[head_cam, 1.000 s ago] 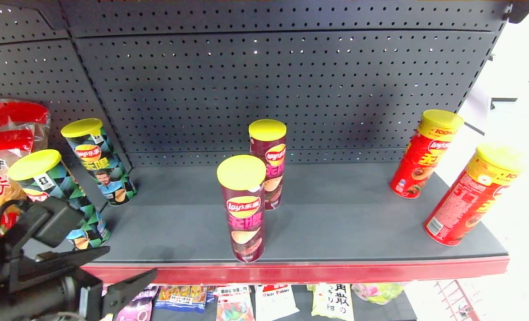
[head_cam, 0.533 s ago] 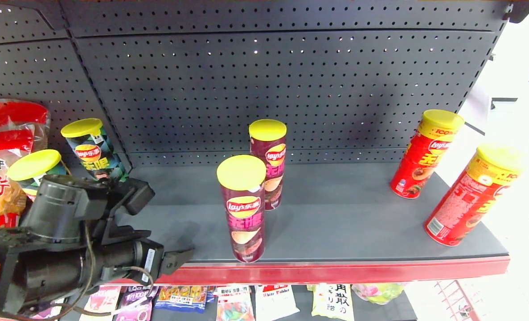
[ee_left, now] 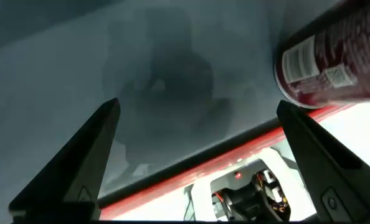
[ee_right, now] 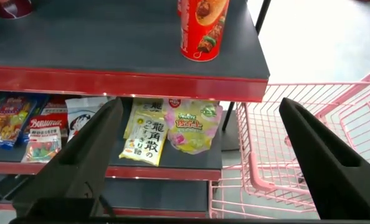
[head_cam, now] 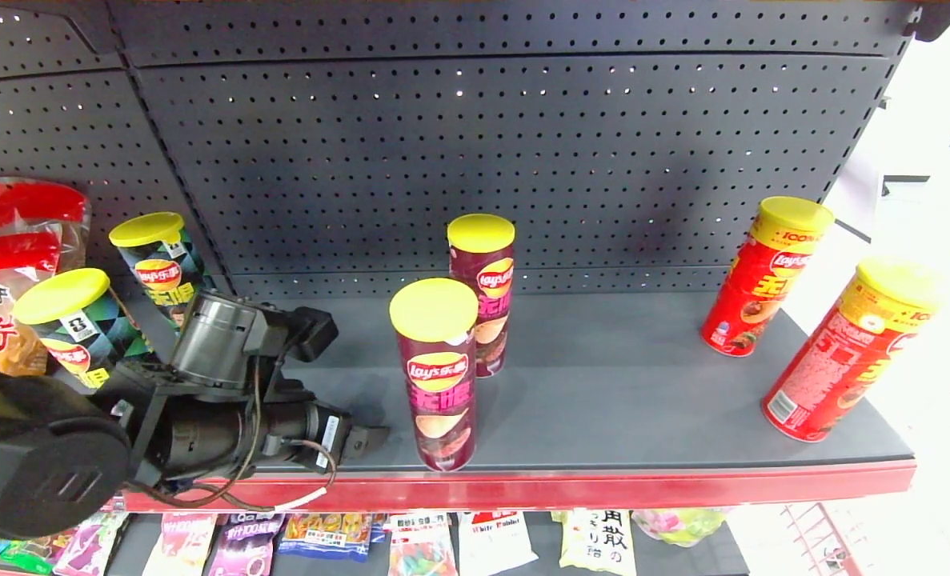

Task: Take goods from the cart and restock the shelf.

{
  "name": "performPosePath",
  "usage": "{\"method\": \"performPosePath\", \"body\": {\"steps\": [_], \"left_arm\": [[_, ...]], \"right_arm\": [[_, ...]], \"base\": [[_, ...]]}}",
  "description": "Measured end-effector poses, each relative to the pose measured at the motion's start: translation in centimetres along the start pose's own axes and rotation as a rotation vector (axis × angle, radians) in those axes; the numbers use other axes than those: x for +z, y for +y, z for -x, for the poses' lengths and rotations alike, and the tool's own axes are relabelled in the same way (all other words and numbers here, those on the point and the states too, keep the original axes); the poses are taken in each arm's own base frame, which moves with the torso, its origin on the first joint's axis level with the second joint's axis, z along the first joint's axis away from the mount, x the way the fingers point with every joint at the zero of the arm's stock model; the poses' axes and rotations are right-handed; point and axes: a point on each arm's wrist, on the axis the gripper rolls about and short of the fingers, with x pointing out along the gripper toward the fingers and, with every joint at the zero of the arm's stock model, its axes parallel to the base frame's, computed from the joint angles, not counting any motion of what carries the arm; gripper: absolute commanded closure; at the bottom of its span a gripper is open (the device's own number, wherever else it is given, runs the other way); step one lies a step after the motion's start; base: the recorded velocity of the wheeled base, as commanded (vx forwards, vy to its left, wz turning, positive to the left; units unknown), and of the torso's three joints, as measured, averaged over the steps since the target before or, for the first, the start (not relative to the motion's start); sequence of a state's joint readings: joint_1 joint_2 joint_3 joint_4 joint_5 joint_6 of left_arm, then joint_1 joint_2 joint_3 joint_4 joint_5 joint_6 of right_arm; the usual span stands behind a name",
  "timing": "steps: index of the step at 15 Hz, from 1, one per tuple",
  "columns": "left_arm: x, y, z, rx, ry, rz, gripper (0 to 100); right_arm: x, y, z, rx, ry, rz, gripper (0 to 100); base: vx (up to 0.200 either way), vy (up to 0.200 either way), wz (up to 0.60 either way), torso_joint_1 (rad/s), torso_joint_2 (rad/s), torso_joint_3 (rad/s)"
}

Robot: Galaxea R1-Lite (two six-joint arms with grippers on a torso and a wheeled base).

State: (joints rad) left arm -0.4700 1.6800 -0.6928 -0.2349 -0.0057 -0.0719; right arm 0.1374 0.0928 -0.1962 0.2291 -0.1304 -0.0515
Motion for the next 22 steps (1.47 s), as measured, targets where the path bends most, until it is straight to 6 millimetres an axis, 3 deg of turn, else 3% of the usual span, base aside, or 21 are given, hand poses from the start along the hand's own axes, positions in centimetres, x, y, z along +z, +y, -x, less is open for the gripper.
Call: {"method": "performPosePath", "body": {"steps": [9, 22], "left_arm": [[1.0, -1.1, -2.9, -0.028, -0.012, -0.024, 0], [2.0, -1.9, -3.6, -0.047, -0.032, -0.040, 0]], "right_arm": [[-0.1, 0.0, -0.1, 0.001, 0.005, 0.001, 0], [-0.1, 0.0, -0.1, -0.002, 0.004, -0.001, 0]], "base": [[0.000, 0.000, 0.00, 0.000, 0.00, 0.000], [0.000, 0.000, 0.00, 0.000, 0.00, 0.000]]}}
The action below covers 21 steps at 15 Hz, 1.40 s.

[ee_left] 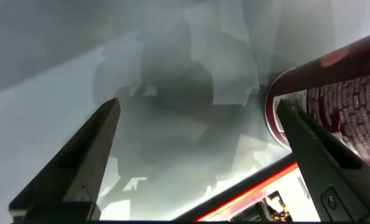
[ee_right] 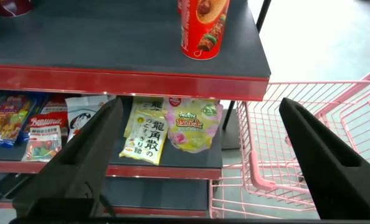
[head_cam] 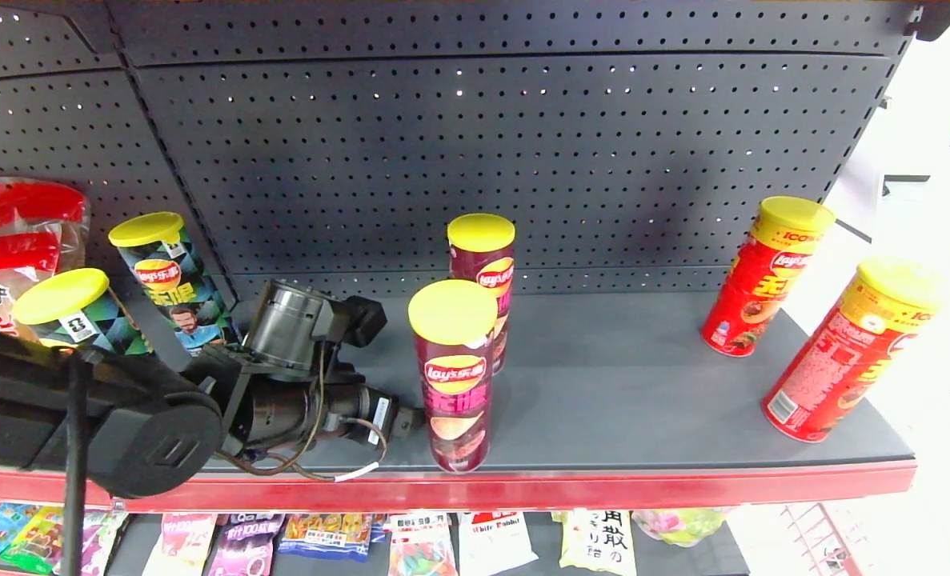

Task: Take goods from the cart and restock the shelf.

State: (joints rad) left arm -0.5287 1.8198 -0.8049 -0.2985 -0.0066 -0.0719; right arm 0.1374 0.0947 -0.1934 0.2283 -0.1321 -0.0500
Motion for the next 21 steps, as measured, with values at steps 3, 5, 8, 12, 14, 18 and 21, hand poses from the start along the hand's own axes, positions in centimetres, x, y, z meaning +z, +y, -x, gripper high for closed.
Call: {"method": "performPosePath", "body": {"steps": [3, 5, 8, 12, 14, 18, 21], "left_arm": [[0.1, -0.1, -0.1, -0.002, -0.002, -0.003, 0], [0.1, -0.2, -0.1, -0.005, -0.003, -0.004, 0], [-0.1, -0.2, 0.0, -0.002, 0.003, -0.003, 0], [-0.6, 0.2, 2.1, 0.005, -0.013, 0.004, 0], [-1.4, 0.8, 5.0, 0.015, -0.048, 0.018, 0], [-4.4, 1.5, 13.8, 0.041, -0.123, 0.042, 0], [-8.9, 1.5, 21.8, 0.132, -0.197, 0.065, 0]], "right_arm": [[0.1, 0.0, 0.0, -0.001, -0.003, 0.000, 0], [0.1, 0.0, 0.0, 0.000, -0.003, 0.000, 0], [0.0, 0.0, 0.0, 0.000, 0.001, -0.001, 0], [-0.7, 0.2, -0.3, 0.061, 0.026, 0.009, 0], [-1.0, 0.4, -0.4, 0.122, 0.035, 0.011, 0], [-1.6, 0.5, -0.7, 0.139, 0.048, 0.006, 0], [-1.5, 0.4, -0.8, 0.117, 0.040, 0.004, 0]], "base": [[0.000, 0.000, 0.00, 0.000, 0.00, 0.000], [0.000, 0.000, 0.00, 0.000, 0.00, 0.000], [0.000, 0.000, 0.00, 0.000, 0.00, 0.000], [0.000, 0.000, 0.00, 0.000, 0.00, 0.000], [0.000, 0.000, 0.00, 0.000, 0.00, 0.000], [0.000, 0.000, 0.00, 0.000, 0.00, 0.000], [0.000, 0.000, 0.00, 0.000, 0.00, 0.000]]}}
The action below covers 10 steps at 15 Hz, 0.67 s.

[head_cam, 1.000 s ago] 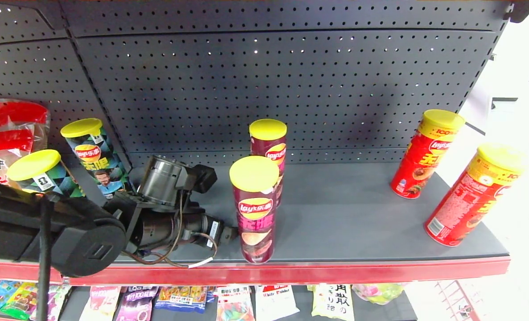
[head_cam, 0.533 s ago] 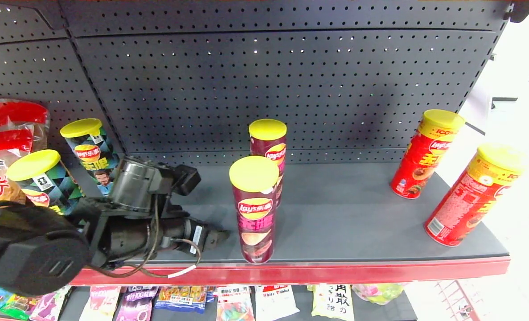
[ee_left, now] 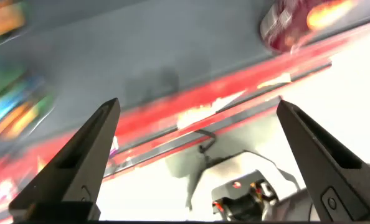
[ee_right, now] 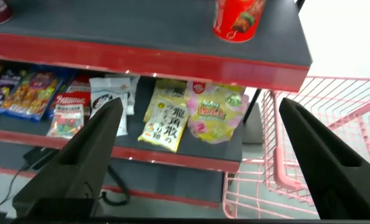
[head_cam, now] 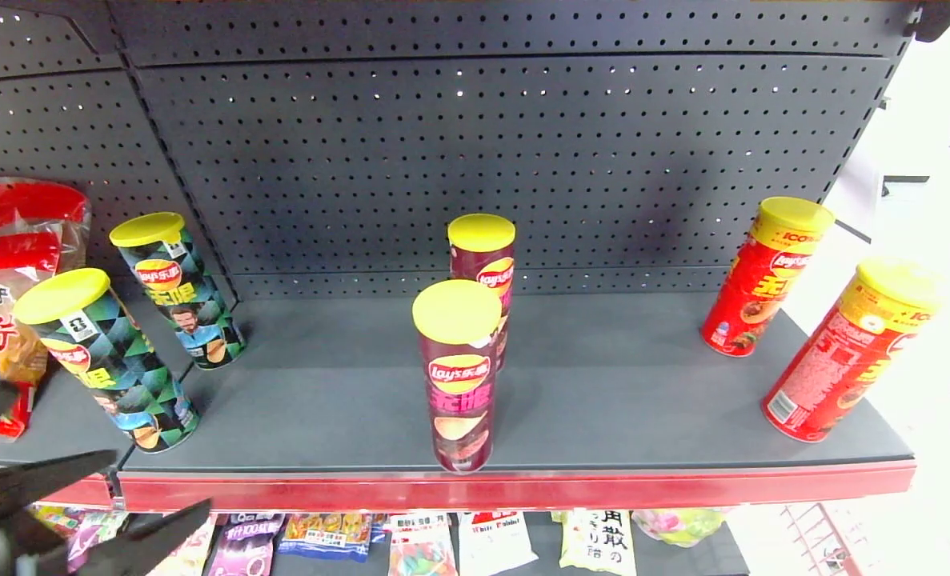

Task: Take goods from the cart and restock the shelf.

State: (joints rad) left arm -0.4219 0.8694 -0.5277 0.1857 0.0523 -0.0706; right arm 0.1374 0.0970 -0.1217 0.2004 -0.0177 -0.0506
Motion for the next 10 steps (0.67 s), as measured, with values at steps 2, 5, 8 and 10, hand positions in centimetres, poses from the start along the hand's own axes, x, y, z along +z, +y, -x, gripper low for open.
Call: {"method": "performPosePath", "body": {"steps": [2, 5, 8, 10], "left_arm": [[-3.1, 0.8, 4.8, 0.122, -0.081, 0.019, 0], [-8.5, 1.4, 9.2, 0.366, -0.199, 0.074, 0], [-11.7, 1.4, 9.4, 0.494, -0.267, 0.134, 0], [-12.5, 1.3, 9.1, 0.533, -0.273, 0.153, 0]], "right_arm": [[0.4, 0.0, 0.0, -0.012, -0.036, 0.000, 0], [0.9, 0.1, 0.1, -0.072, -0.039, -0.012, 0], [0.8, 0.2, 0.0, -0.099, -0.032, -0.016, 0], [0.1, 0.3, 0.1, -0.095, -0.042, -0.020, 0]], "base": [[0.000, 0.000, 0.00, 0.000, 0.00, 0.000], [0.000, 0.000, 0.00, 0.000, 0.00, 0.000], [0.000, 0.000, 0.00, 0.000, 0.00, 0.000], [0.000, 0.000, 0.00, 0.000, 0.00, 0.000]]}}
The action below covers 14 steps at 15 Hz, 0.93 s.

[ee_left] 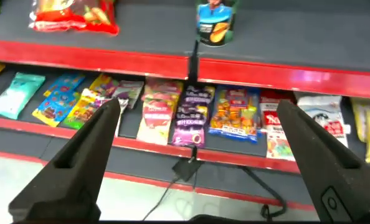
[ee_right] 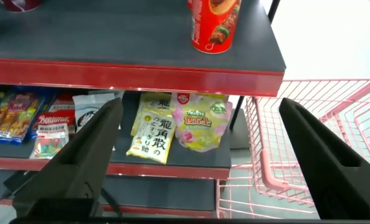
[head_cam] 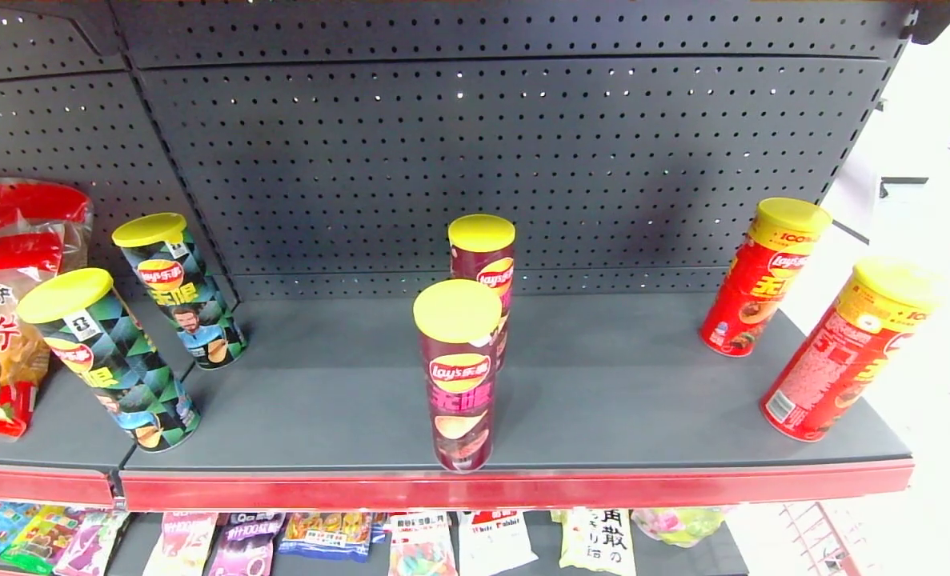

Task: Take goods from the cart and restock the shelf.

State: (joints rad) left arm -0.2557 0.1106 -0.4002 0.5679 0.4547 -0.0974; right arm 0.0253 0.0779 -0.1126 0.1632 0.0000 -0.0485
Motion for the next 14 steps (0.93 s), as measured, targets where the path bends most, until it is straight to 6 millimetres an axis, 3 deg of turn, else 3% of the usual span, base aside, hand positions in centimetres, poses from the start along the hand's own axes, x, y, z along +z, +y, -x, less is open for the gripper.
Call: {"method": "performPosePath", "body": {"steps": [4, 6, 9, 13, 14], "left_arm": [[-0.8, -1.4, 0.1, 0.123, 0.042, 0.077, 0], [-2.0, -1.9, -0.3, 0.002, 0.009, 0.080, 0], [-2.2, -2.7, -1.7, -0.182, -0.219, 0.034, 0], [-3.4, -2.6, -2.7, -0.063, -0.231, 0.018, 0], [-3.4, -2.7, -2.8, -0.106, -0.256, 0.031, 0]], "right_arm": [[-0.4, 0.1, 0.4, -0.008, -0.051, -0.011, 0], [-0.6, 0.1, 0.3, -0.008, -0.069, -0.017, 0], [-0.5, 0.1, 0.0, -0.020, -0.152, -0.029, 0], [-1.4, 0.1, -0.5, -0.040, -0.129, -0.046, 0], [-1.5, 0.1, -0.5, -0.041, -0.127, -0.048, 0]], "base": [[0.000, 0.000, 0.00, 0.000, 0.00, 0.000], [0.000, 0.000, 0.00, 0.000, 0.00, 0.000], [0.000, 0.000, 0.00, 0.000, 0.00, 0.000], [0.000, 0.000, 0.00, 0.000, 0.00, 0.000], [0.000, 0.000, 0.00, 0.000, 0.00, 0.000]]}}
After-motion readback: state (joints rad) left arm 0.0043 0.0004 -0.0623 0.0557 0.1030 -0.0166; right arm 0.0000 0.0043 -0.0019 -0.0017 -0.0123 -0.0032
